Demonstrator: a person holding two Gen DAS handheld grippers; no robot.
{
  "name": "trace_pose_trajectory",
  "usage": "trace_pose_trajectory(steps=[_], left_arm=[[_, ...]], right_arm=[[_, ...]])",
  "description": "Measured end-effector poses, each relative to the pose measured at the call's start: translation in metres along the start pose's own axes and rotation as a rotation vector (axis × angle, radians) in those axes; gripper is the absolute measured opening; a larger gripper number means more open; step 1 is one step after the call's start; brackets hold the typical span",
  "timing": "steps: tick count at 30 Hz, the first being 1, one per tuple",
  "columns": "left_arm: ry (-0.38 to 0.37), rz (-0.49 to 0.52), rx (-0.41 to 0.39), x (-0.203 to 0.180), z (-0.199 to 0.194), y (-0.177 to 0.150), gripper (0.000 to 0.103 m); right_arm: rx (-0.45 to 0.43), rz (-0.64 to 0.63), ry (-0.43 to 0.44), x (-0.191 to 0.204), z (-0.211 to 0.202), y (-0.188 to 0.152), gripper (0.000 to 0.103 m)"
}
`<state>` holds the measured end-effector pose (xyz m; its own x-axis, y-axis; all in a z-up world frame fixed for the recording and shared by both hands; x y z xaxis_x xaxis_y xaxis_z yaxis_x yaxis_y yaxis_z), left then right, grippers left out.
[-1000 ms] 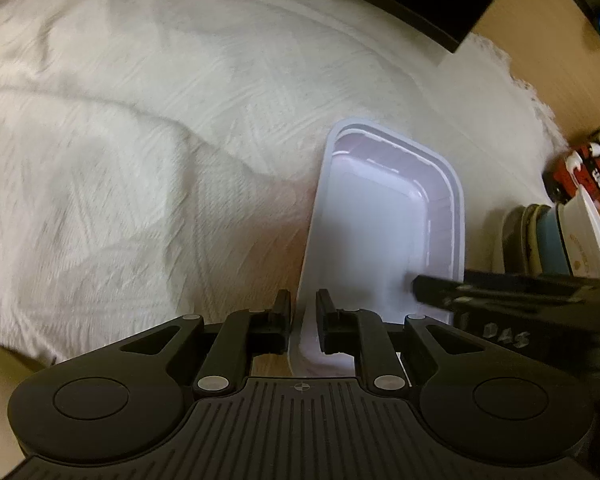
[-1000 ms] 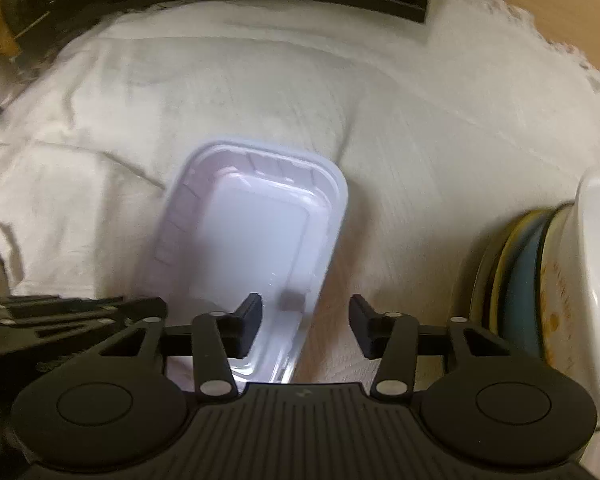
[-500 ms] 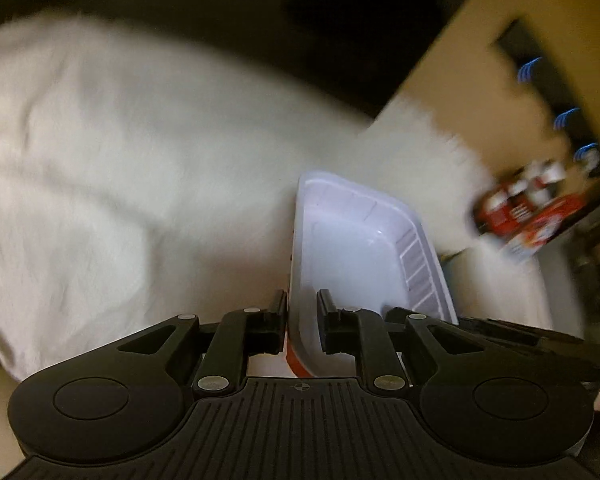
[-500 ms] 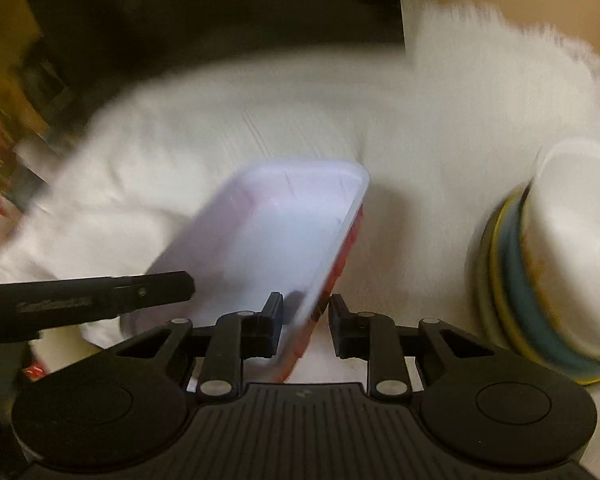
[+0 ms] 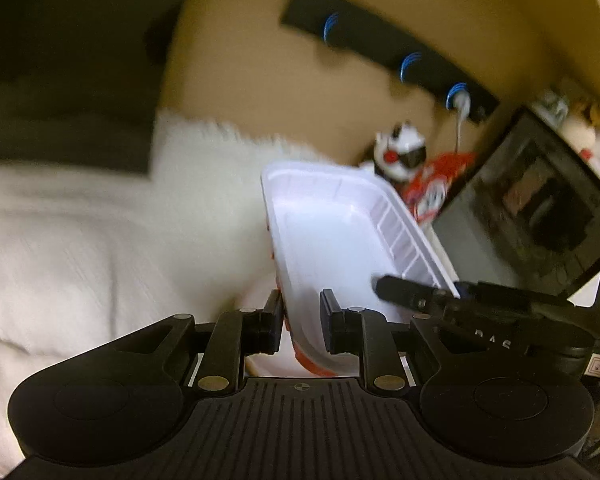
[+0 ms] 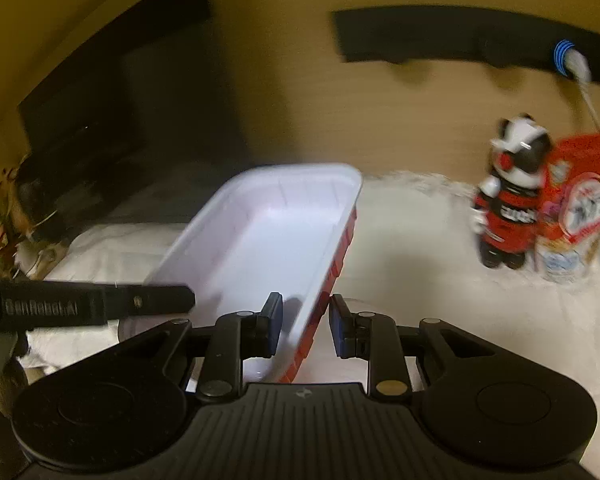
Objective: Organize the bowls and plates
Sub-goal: 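Lift the tray with the left tool and carry it over the stack, then lower the tray onto the white bowl with the left tool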
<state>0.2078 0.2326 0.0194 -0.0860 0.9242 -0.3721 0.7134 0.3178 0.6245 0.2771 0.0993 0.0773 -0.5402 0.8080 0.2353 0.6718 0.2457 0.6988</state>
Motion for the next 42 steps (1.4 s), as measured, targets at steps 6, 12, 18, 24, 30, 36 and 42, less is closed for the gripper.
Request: trace_pose_trajectory(steps=[6,12,18,24,30,36,42], left_arm=[[0.036,-0.056,0.119,0.017,0.046,-0.034,0.019],[0.032,-0.122,0.161,0.028,0.058,-0.047,0.019],[0.04,-0.129,0.13,0.027,0.055,-0.035,0.019],[0.07,-0.15,0.135,0.036,0.07,-0.02,0.019],[0.049,-0.137,0.136,0.032,0.08,-0.01,0.019],[0.044,-0.148,0.152,0.038,0.086,-0.015,0.019],[0.037,-0.154,0.153,0.041,0.088,-0.019,0.019]], right_arm=[[0.081,0.062,0.018,-0.043,0.028,-0.029,0.025],[0.175,0.078,0.026,-0.045,0.057,-0.066,0.025],[0.163,0.076,0.035,-0.048,0.052,-0.064,0.025],[0.144,0.104,0.037,-0.052,0.06,-0.051,0.025],[0.147,0.135,0.026,-0.054,0.073,-0.043,0.025],[0.151,0.127,0.024,-0.054,0.074,-0.041,0.025],[0.156,0.126,0.02,-0.051,0.076,-0.045,0.025]])
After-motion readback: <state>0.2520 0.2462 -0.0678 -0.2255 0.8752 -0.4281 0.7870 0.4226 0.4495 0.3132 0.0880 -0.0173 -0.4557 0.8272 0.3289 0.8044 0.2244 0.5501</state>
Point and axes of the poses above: each gripper's, at about its wrist camera, not at the fingertips, and z roughly the way its jaws point, x to its left, y to its top, the point moved 6 cm from there along z, roughly the way its jaws point
